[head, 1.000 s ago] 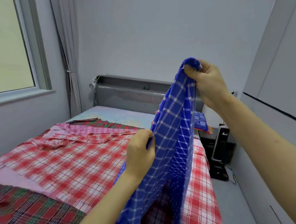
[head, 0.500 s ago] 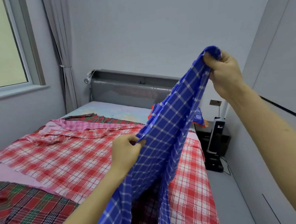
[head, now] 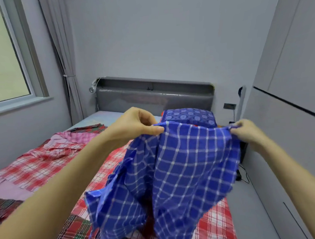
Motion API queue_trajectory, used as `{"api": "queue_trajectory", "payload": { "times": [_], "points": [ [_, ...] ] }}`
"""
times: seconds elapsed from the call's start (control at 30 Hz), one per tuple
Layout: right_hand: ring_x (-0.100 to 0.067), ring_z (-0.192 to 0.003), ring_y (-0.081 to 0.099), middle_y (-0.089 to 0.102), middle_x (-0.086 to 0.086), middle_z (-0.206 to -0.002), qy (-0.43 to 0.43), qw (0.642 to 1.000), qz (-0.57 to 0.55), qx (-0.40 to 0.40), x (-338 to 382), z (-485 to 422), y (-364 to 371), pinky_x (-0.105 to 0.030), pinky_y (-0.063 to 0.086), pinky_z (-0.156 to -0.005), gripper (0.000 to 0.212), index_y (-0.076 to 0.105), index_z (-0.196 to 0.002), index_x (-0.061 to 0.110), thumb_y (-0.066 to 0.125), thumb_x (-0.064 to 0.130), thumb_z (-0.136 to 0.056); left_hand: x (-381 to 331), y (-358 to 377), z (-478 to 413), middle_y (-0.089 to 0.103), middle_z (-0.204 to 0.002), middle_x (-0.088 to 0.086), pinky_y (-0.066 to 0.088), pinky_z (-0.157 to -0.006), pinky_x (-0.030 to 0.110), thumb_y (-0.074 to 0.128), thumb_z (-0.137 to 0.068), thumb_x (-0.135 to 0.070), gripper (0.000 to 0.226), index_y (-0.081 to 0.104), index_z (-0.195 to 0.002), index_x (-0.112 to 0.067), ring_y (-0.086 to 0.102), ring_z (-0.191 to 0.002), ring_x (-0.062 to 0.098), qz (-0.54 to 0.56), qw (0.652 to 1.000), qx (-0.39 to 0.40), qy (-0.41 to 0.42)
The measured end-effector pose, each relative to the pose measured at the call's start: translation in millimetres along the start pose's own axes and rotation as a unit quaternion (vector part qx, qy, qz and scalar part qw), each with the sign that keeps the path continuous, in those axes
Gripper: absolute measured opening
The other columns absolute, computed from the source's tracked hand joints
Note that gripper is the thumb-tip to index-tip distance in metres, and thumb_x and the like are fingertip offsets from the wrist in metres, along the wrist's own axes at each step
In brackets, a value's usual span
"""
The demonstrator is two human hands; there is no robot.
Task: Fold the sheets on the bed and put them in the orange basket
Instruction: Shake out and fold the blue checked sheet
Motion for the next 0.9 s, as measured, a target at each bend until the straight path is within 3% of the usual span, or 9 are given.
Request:
{"api": "queue_trajectory", "payload": {
  "times": [0.07, 0.13, 0.2, 0.27, 0.37, 0.47, 0.7, 0.77, 0.9],
  "points": [
    [-0.013, -0.097, 0.054, 0.057, 0.006, -0.105, -0.092, 0.993, 0.050, 0.054, 15, 31, 11, -0.030, 0.047, -0.084, 0.051, 0.048, -0.127, 0.013, 0.070, 0.029, -0.084, -4, 4, -5, 0.064, -0.069, 0.015, 0.041, -0.067, 0.035, 0.076, -0.075, -0.015, 0.018, 0.069, -0.071, 0.001, 0.053, -0.066, 0.022, -0.025, 0.999, 0.031, -0.007],
    [-0.003, -0.111, 0.049, 0.052, 0.017, -0.122, -0.163, 0.963, -0.060, 0.204, 47, 74, 30, -0.026, 0.041, -0.092, 0.080, 0.032, -0.140, 0.033, 0.077, 0.042, -0.075, -8, 12, -7, 0.064, -0.071, 0.015, 0.043, -0.068, 0.034, 0.076, -0.075, -0.013, 0.014, 0.069, -0.071, -0.001, 0.054, -0.067, 0.022, -0.039, 0.997, 0.062, -0.010],
    [0.003, -0.116, 0.050, 0.053, 0.020, -0.126, -0.194, 0.925, -0.100, 0.310, 73, 103, 54, -0.023, 0.042, -0.093, 0.087, 0.028, -0.141, 0.040, 0.079, 0.037, -0.071, -12, 20, -8, 0.064, -0.068, 0.011, 0.044, -0.066, 0.028, 0.075, -0.075, -0.010, 0.010, 0.069, -0.070, -0.004, 0.055, -0.065, 0.018, -0.044, 0.995, 0.090, -0.003],
    [-0.005, -0.111, 0.059, 0.063, 0.010, -0.118, -0.214, 0.912, -0.110, 0.332, 83, 111, 72, -0.033, 0.049, -0.095, 0.075, 0.042, -0.135, 0.031, 0.080, 0.024, -0.071, -15, 26, -6, 0.063, -0.065, 0.006, 0.044, -0.064, 0.023, 0.075, -0.075, -0.007, 0.009, 0.069, -0.070, -0.003, 0.055, -0.063, 0.013, -0.044, 0.993, 0.107, 0.006],
    [-0.017, -0.089, 0.064, 0.067, -0.015, -0.099, -0.242, 0.911, -0.107, 0.315, 93, 112, 75, -0.042, 0.050, -0.088, 0.030, 0.066, -0.103, 0.011, 0.077, 0.014, -0.076, -11, 23, -1, 0.062, -0.061, 0.002, 0.042, -0.060, 0.019, 0.075, -0.076, -0.006, 0.010, 0.068, -0.069, -0.002, 0.053, -0.060, 0.011, -0.038, 0.994, 0.100, 0.006],
    [-0.018, -0.067, 0.052, 0.062, -0.025, -0.080, -0.293, 0.919, -0.046, 0.259, 99, 112, 74, -0.040, 0.042, -0.068, 0.021, 0.068, -0.081, 0.004, 0.077, 0.022, -0.075, -2, 16, 9, 0.062, -0.064, 0.004, 0.039, -0.057, 0.017, 0.075, -0.077, -0.012, 0.012, 0.070, -0.075, -0.002, 0.050, -0.059, 0.009, -0.029, 0.998, 0.063, 0.004],
    [-0.007, -0.054, 0.046, 0.061, -0.004, -0.061, -0.396, 0.906, 0.087, 0.123, 141, 105, 65, -0.024, 0.038, -0.056, 0.019, 0.070, -0.072, 0.006, 0.073, 0.023, -0.078, 38, 32, 25, 0.059, -0.059, 0.004, 0.037, -0.057, 0.025, 0.074, -0.077, -0.014, 0.014, 0.068, -0.070, -0.004, 0.047, -0.054, 0.004, -0.032, 0.985, -0.147, 0.083],
    [-0.012, -0.060, 0.052, 0.063, -0.003, -0.064, -0.423, 0.897, 0.100, 0.075, 160, 101, 63, -0.028, 0.042, -0.061, 0.017, 0.069, -0.072, 0.004, 0.072, 0.020, -0.079, 42, 36, 23, 0.055, -0.054, -0.003, 0.031, -0.052, 0.020, 0.071, -0.070, -0.016, 0.012, 0.064, -0.062, -0.008, 0.046, -0.049, 0.005, -0.123, 0.955, -0.248, 0.104],
    [-0.009, -0.058, 0.046, 0.051, 0.009, -0.058, -0.445, 0.889, 0.105, -0.021, 201, 91, 57, -0.012, 0.032, -0.055, 0.021, 0.065, -0.071, 0.002, 0.070, 0.020, -0.082, 39, 29, 10, 0.055, -0.069, 0.004, 0.035, -0.054, 0.029, 0.064, -0.075, -0.022, 0.021, 0.058, -0.066, -0.004, 0.048, -0.062, 0.019, -0.215, 0.906, -0.363, 0.022]
  ]
}}
Point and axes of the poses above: each hand's wrist, its own z-axis away from the middle knuckle, its own y-axis out of the palm, x = y × z, the point moved 2 cm from there along -z, towards the middle knuckle
